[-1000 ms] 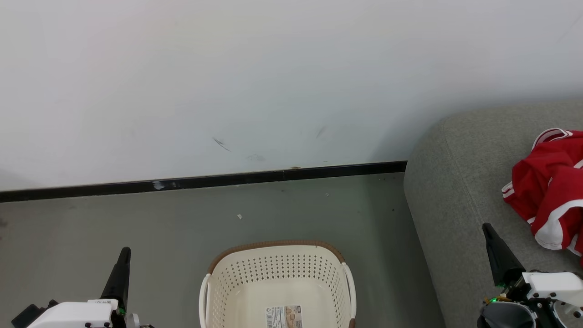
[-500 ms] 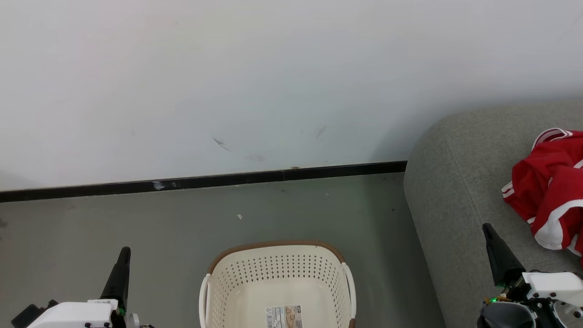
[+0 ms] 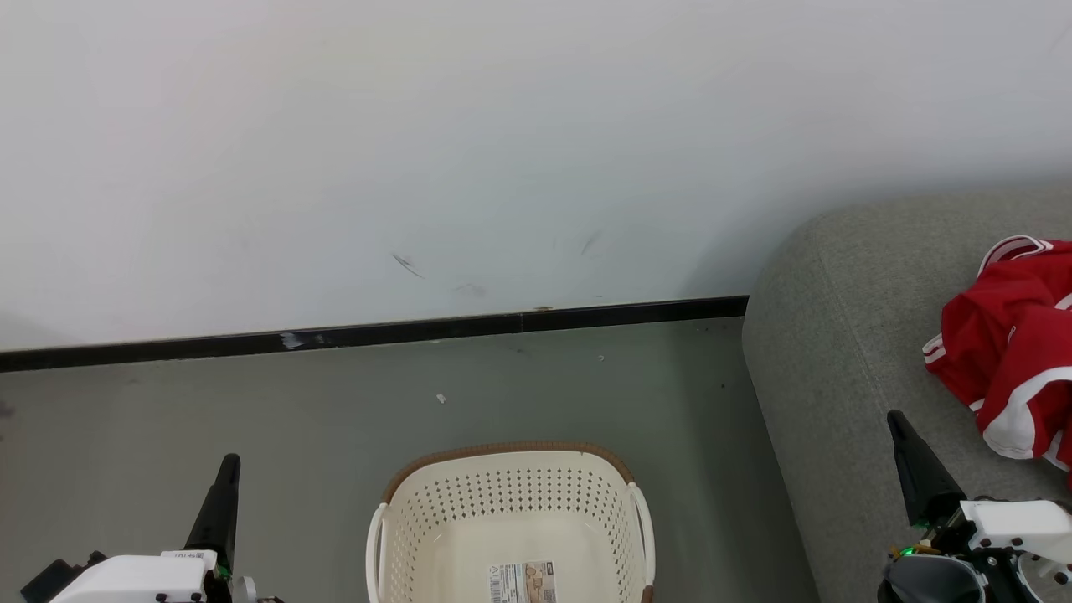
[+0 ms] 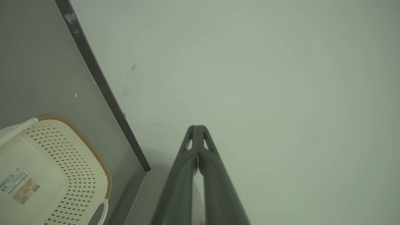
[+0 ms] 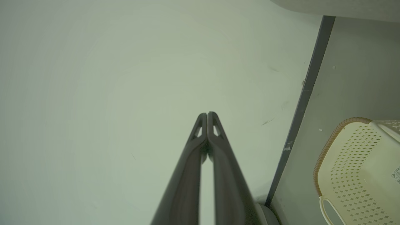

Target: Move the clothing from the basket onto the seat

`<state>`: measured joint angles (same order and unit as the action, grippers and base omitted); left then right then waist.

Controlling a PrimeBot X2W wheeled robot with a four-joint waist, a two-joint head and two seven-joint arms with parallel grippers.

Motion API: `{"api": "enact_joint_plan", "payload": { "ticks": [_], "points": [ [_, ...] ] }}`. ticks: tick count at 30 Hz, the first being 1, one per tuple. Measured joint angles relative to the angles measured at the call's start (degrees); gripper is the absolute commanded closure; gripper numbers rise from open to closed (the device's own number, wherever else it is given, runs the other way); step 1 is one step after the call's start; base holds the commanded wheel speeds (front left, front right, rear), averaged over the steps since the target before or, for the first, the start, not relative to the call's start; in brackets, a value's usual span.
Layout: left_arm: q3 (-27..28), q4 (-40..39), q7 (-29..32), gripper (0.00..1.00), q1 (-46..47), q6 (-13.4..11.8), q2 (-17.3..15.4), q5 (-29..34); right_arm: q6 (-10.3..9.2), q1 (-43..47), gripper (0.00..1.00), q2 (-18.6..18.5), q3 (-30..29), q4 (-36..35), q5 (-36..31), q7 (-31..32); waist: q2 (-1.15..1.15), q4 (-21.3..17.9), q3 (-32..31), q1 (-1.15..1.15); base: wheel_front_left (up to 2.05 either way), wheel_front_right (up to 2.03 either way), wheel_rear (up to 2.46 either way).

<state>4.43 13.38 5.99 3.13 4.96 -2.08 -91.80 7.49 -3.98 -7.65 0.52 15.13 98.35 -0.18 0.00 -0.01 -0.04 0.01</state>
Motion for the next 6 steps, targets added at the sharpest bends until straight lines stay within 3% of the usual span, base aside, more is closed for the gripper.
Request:
{"api": "enact_joint_plan", "payload": {
  "ticks": [6],
  "points": [
    [0.00,0.00,0.00,1.00,0.00,0.00,0.00,0.00,0.00,0.00,1.00,0.00,0.00,0.00,0.00,0.00,0.00,0.00,0.00,0.00,0.00,0.00,0.00]
  ]
}}
